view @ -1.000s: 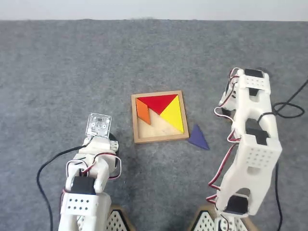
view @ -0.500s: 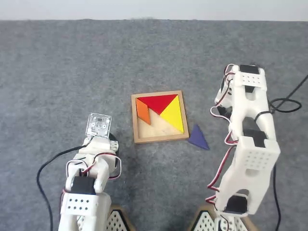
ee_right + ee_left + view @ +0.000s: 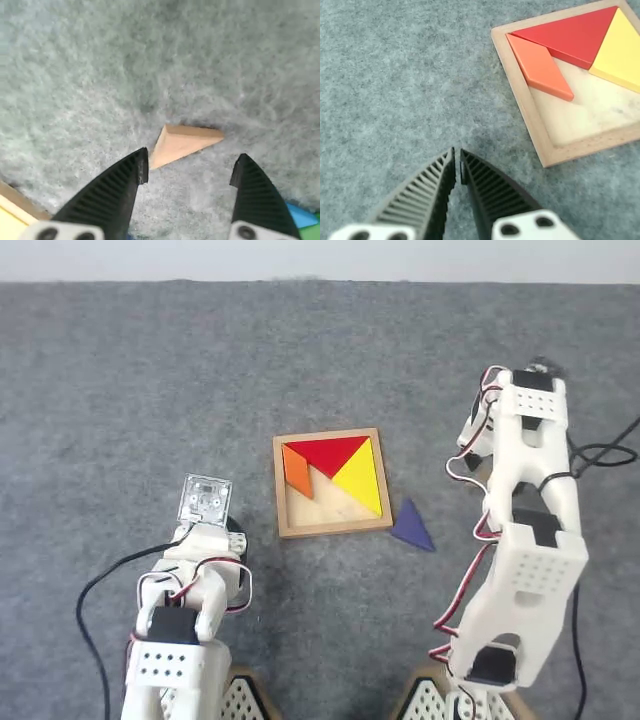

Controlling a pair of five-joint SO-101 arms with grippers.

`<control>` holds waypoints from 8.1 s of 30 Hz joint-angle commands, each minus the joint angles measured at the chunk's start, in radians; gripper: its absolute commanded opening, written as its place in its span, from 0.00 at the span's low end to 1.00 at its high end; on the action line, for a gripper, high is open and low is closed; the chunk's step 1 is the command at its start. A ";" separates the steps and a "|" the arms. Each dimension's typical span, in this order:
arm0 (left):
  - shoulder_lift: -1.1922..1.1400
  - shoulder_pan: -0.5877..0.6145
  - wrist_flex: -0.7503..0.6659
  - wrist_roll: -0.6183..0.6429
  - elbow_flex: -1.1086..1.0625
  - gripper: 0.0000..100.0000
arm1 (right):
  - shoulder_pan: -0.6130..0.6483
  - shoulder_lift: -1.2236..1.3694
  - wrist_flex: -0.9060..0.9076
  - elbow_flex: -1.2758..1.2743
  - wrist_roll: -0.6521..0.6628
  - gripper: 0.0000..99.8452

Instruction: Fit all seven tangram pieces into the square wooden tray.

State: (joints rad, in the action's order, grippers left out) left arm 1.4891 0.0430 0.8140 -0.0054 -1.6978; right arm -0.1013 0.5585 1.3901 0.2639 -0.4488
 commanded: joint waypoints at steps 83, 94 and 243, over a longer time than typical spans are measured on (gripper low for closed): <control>0.012 0.005 0.002 0.006 0.008 0.02 | 0.005 0.041 -0.039 0.012 -0.118 0.17; 0.012 0.005 0.002 0.006 0.008 0.02 | 0.012 0.050 -0.039 0.009 -0.058 0.04; 0.012 0.005 0.002 0.006 0.008 0.02 | 0.616 -0.355 -0.444 -0.509 0.838 0.01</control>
State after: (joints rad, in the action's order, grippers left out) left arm 1.4891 0.0430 0.8140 -0.0054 -1.6978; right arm 0.5247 0.2256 0.9513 -0.3023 0.4028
